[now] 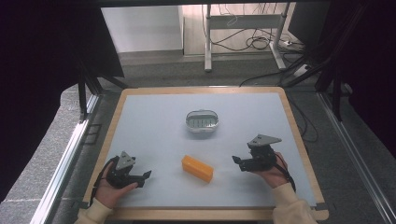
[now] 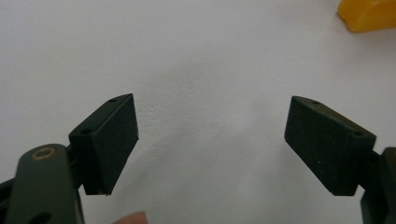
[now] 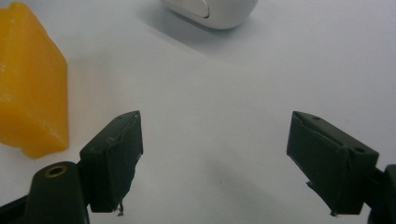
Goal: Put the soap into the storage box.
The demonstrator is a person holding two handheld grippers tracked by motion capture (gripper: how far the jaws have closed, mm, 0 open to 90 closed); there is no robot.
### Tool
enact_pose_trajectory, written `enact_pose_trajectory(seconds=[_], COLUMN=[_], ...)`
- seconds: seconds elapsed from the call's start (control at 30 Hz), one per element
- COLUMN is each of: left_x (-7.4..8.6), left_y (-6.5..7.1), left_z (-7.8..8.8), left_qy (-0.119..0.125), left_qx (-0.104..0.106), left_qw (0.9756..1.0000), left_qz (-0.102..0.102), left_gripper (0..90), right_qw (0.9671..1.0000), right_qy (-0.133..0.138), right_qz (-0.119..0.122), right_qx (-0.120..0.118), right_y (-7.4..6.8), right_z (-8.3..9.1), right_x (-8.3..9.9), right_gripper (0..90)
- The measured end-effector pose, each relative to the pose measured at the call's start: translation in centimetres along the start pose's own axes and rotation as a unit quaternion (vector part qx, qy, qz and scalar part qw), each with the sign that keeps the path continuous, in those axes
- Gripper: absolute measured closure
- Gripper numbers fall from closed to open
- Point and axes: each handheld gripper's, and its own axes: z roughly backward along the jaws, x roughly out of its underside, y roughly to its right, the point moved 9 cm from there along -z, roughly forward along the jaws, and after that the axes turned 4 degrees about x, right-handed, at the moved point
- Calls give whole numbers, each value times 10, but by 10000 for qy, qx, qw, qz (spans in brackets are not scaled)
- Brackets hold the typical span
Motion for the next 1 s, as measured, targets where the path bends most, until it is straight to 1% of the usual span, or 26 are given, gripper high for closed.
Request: enact_pose_trajectory(seconds=[0.13, 0.17, 0.23, 0.37, 0.4, 0.57, 0.6, 0.7, 0.77, 0.8, 0.83, 0.9, 0.97, 1.0], left_x=[-1, -2, -4, -3, -3, -3, -4, -4, -4, -4, -4, -4, -4, -4], left_y=[0, 0, -1, -1, -1, -1, -1, -1, 0, 1, 1, 0, 0, -1], left_z=[0, 1, 1, -1, -2, -1, 0, -1, -1, -1, -1, -1, -1, -2], left_qy=[17, 57, 99, 75, 47, 53, 70, 69, 62, 68, 80, 81, 82, 60], left_qx=[5, 21, 33, 45, 58, 42, 30, 37, 40, 58, 90, 111, 118, 132], left_qw=[10000, 10000, 9999, 10000, 10000, 10000, 10000, 10000, 10000, 9999, 9999, 9999, 9999, 9999], left_qz=[-12, -37, -23, -15, -35, -53, -35, -52, -56, -57, -66, -58, -51, -62], left_gripper=[179, 179, 179, 180, 180, 180, 180, 180, 180, 180, 180, 180, 180, 180], right_qw=[10000, 10000, 10000, 10000, 9999, 9998, 9997, 9996, 9995, 9995, 9994, 9992, 9992, 9990], right_qy=[29, 22, 9, -10, -40, -74, -122, -101, -122, -122, -196, -243, -242, -236], right_qz=[51, 9, 0, 33, 21, 99, 163, 203, 221, 221, 163, 127, 143, 215], right_qx=[-1, -46, -74, -90, -115, -169, -141, -179, -208, -208, -244, -290, -301, -317], right_y=[-2, -5, -7, -10, -13, -19, -22, -26, -27, -27, -29, -30, -32, -35], right_z=[4, 7, 9, 11, 11, 11, 12, 16, 18, 18, 19, 19, 18, 19], right_x=[-3, -6, -7, -8, -9, -12, -15, -22, -28, -28, -35, -40, -43, -50], right_gripper=[189, 190, 192, 192, 192, 195, 194, 195, 197, 197, 211, 214, 214, 213])
